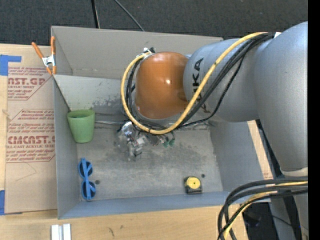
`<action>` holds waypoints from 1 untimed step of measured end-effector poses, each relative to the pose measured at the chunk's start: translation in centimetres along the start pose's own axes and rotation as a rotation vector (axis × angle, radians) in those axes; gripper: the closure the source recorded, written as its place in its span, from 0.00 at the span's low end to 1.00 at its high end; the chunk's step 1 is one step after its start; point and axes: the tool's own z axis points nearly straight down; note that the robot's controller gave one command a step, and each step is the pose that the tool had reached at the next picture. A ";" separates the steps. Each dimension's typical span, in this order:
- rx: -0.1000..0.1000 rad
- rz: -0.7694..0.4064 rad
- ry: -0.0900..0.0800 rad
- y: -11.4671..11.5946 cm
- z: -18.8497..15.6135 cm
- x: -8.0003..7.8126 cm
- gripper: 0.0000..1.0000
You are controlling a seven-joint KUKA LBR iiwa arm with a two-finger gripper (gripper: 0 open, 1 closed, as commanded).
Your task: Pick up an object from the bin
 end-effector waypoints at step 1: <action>0.003 0.159 -0.008 0.1 -12.7 -0.6 1.00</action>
Offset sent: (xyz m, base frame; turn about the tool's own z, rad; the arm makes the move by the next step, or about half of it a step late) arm 0.0030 0.0018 0.1228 0.1592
